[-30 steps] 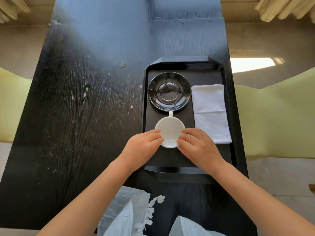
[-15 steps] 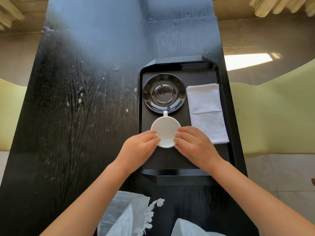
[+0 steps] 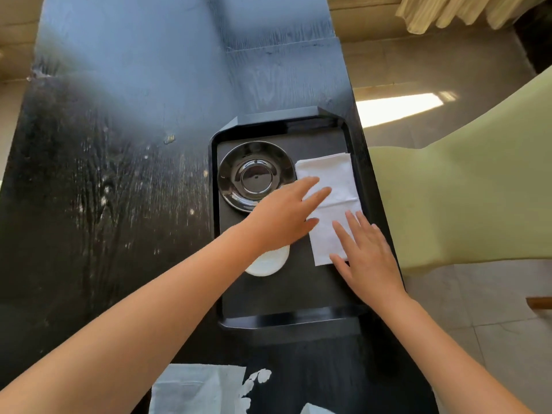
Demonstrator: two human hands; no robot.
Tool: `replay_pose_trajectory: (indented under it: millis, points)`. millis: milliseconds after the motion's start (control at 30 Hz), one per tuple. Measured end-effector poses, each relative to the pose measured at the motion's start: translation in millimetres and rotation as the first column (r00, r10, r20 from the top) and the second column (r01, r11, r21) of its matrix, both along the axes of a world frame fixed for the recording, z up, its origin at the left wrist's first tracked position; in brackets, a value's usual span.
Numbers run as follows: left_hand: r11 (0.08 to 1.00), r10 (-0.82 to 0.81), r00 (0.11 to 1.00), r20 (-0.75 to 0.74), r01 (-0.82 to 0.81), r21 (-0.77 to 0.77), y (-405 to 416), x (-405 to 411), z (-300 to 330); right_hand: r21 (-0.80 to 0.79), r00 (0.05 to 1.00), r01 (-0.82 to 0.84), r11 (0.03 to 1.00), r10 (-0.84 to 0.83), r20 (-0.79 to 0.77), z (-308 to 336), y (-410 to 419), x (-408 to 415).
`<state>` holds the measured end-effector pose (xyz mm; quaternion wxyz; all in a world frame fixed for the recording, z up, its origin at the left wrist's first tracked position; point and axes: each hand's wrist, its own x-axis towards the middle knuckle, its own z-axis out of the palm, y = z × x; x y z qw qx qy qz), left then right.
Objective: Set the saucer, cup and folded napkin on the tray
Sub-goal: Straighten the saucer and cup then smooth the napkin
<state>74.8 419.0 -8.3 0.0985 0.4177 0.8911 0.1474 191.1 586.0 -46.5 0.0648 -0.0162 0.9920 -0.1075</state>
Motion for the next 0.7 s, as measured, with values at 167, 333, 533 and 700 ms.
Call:
replay_pose_trajectory:
  millis: [167, 333, 533, 700]
  points:
    - [0.917, -0.199, 0.98, -0.016, 0.18, -0.356, 49, -26, -32, 0.05, 0.996, 0.05, 0.997, -0.054, 0.077, -16, -3, 4]
    - [0.885, -0.235, 0.972, 0.026, 0.225, -0.407, 50, -36, -45, 0.07, 0.992, 0.094, 0.993, -0.099, 0.08, -21, -13, 0]
    - [0.878, -0.257, 0.965, 0.048, 0.254, -0.405, 41, -47, -43, -0.001, 0.989, 0.124, 0.992, -0.124, 0.084, -19, -23, -6]
    - [0.881, -0.268, 0.963, 0.033, 0.258, -0.397, 38, -50, -41, -0.037, 0.99, 0.119, 0.992, -0.115, 0.087, -20, -22, -11]
